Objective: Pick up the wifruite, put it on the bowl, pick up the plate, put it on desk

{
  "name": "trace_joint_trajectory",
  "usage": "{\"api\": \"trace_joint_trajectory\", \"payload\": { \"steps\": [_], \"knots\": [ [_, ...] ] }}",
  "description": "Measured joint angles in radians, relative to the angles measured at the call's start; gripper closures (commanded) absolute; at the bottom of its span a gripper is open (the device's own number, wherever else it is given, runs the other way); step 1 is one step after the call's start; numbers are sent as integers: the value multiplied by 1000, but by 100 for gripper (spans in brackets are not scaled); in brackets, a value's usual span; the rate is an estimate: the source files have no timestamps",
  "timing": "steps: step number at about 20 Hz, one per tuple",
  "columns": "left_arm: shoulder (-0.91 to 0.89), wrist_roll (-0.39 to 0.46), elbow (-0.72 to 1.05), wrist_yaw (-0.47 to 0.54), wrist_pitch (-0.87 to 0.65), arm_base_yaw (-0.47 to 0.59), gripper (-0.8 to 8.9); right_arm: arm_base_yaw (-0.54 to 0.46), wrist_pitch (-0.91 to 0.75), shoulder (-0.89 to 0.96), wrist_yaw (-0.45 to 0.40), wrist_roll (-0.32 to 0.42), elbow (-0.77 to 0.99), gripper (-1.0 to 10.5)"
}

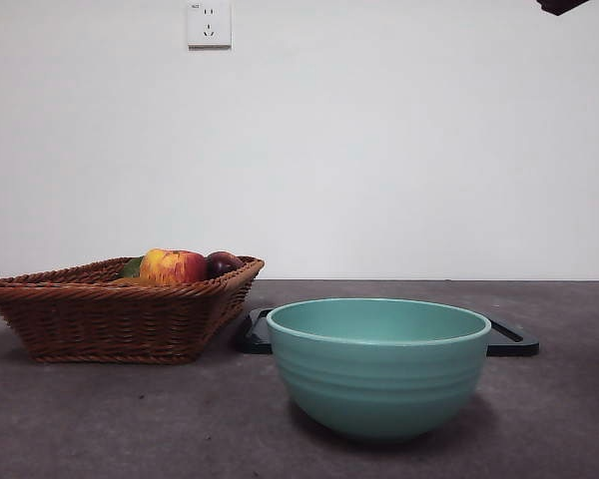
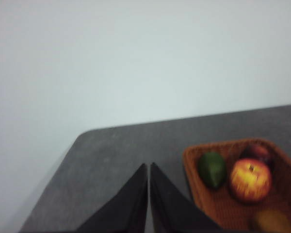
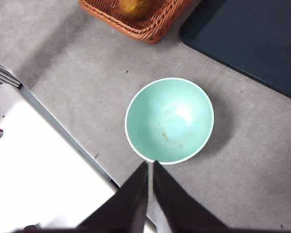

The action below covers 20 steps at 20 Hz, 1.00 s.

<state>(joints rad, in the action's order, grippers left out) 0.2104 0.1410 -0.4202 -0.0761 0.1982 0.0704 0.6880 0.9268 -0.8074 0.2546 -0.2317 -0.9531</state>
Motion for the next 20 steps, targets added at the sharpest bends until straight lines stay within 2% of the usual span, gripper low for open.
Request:
{"api": "trace_joint_trajectory", "payload": {
  "steps": [8,20],
  "knots": [
    [-171,-1,261,0,8,11,806,0,0,0,0,0,0,941],
    [-205,-49,385,3,-13,11,806,0,0,0,0,0,0,941]
  ]
}}
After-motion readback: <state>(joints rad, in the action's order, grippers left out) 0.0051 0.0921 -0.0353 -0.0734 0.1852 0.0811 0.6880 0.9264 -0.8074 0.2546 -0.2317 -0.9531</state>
